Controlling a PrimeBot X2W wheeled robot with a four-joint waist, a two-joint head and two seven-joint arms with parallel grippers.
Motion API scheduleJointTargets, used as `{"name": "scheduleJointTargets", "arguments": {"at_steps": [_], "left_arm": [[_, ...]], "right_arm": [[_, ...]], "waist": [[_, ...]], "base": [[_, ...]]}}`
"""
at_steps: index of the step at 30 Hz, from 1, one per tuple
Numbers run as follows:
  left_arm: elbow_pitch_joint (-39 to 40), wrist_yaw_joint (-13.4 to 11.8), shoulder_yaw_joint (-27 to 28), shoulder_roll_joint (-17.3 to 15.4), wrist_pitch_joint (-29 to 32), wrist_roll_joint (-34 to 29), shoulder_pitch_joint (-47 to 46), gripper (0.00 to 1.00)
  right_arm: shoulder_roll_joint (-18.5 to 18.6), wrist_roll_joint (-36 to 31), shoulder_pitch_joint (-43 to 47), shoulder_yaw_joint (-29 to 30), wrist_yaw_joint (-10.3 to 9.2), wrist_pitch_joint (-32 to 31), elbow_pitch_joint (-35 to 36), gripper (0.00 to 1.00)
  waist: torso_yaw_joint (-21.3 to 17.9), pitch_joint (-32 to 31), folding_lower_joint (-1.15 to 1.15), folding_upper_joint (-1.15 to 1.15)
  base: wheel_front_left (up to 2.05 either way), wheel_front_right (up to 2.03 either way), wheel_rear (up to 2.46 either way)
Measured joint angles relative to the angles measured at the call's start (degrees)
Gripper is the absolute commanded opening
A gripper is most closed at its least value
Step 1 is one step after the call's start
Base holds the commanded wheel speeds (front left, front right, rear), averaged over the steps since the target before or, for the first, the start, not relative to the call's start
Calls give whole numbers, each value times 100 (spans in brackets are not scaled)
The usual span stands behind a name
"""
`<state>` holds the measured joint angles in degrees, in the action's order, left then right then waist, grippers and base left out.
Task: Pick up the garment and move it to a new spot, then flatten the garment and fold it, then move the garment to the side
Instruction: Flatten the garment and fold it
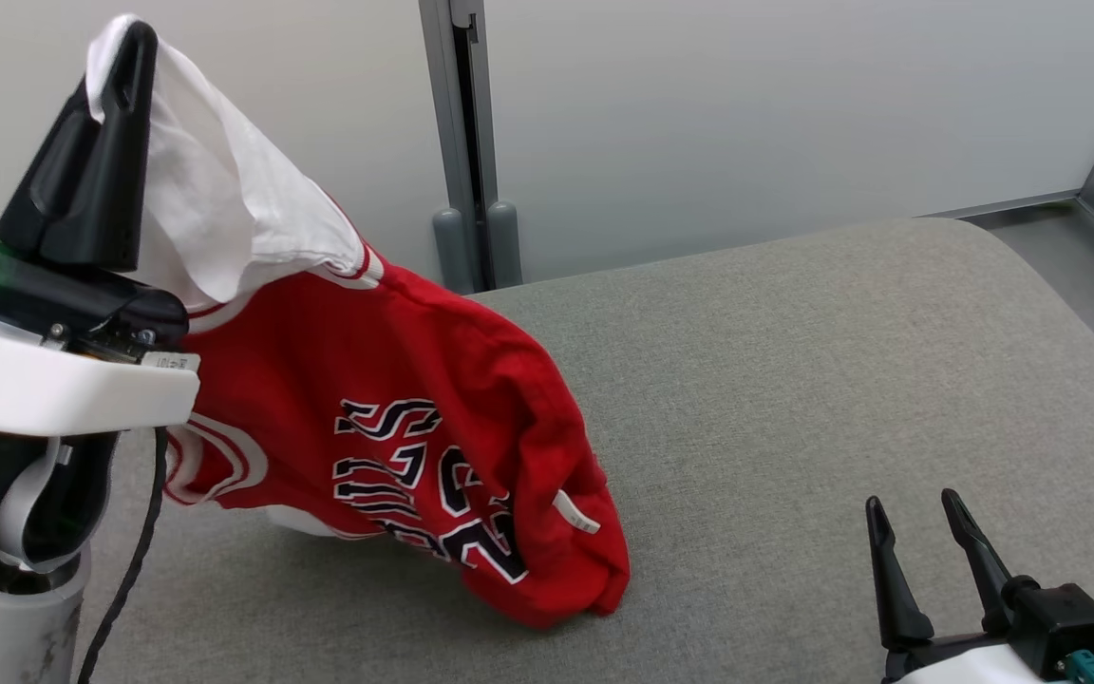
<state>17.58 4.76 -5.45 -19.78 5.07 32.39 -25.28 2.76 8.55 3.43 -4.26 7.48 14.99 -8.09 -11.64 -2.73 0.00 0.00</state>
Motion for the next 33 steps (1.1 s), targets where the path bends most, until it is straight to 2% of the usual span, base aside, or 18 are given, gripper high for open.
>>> {"name": "scheduleJointTargets", "arguments": {"at_steps": [13, 22, 26, 33], "left_arm": [[554, -91, 207, -224, 456, 268, -784, 0], [667, -151, 33, -88, 700, 542, -840, 0], [604, -176, -94, 83, 709, 686, -866, 0], [-130, -152, -392, 289, 746, 754, -1137, 0]], "right_arm": [[0, 14, -52, -36, 0, 0, -9, 100], [-1, 59, -124, -57, 0, 0, -5, 100], [1, 109, -164, -62, 0, 0, -4, 100], [-1, 229, -282, -167, 0, 0, -27, 100]], "waist": [[-138, 10, 0, 0], [-357, 74, 0, 0], [-499, 132, 0, 0], [-870, 242, 0, 0]], "base": [[0, 0, 0], [0, 0, 0], [0, 0, 0], [0, 0, 0]]}}
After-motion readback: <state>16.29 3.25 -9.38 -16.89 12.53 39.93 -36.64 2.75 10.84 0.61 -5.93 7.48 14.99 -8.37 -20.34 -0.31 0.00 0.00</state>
